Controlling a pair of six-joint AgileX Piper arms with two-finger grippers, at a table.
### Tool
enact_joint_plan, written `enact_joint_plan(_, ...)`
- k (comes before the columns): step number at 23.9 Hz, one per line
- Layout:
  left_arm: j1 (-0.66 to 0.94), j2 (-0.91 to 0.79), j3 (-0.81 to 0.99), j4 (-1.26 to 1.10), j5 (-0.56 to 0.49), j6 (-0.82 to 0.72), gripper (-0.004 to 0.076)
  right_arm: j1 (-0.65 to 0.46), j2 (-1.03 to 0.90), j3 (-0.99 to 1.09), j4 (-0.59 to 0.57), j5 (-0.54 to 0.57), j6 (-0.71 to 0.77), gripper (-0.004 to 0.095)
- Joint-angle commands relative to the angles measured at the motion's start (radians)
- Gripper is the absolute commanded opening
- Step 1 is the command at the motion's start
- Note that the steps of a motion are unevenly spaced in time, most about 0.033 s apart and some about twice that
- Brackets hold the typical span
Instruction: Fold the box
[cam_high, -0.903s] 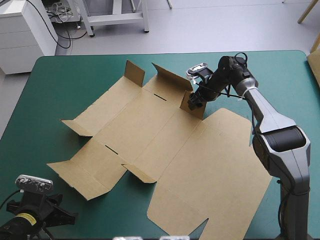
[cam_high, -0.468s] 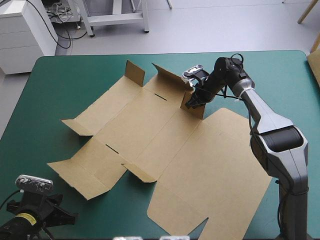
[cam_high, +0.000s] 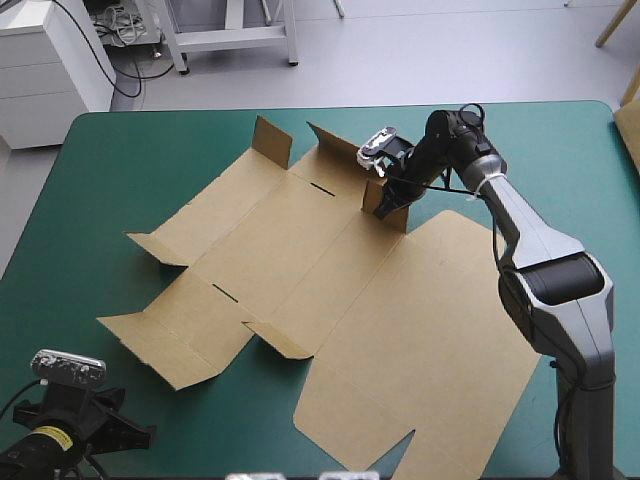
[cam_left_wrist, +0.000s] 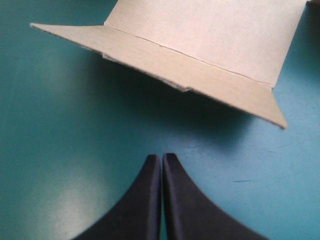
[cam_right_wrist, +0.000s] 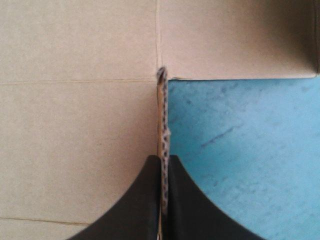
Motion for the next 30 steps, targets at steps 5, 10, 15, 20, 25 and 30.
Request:
enact_joint_plan(5,-0.005,0.014,-0.021,-0.004,-0.052,0.001,-0.0008,0.087,-0.062,-0.072,0.016,-0.074,-0.281,-0.0021)
enact_joint_plan(10,-0.005,0.014,-0.021,-0.004,-0.052,0.001,-0.0008,0.167,-0.062,-0.072,0.013,-0.116,-0.426,-0.0021)
enact_joint_plan(15,-0.005,0.014,-0.021,-0.004,-0.052,0.001,-0.0008,0.23,-0.062,-0.072,0.013,-0.147,-0.531,-0.0021)
enact_joint_plan(20,-0.005,0.014,-0.021,-0.004,-0.052,0.001,-0.0008,0.29,-0.062,-0.072,0.016,-0.196,-0.606,-0.0022)
enact_joint_plan(25,-0.005,0.014,-0.021,-0.004,-0.052,-0.004,-0.0008,0.298,-0.062,-0.072,0.064,-0.147,-0.609,-0.0021)
enact_joint_plan(30,-0.005,0.014,-0.021,-0.003,-0.052,-0.002,-0.0008,0.298,-0.062,-0.072,0.11,-0.137,-0.621,-0.0021)
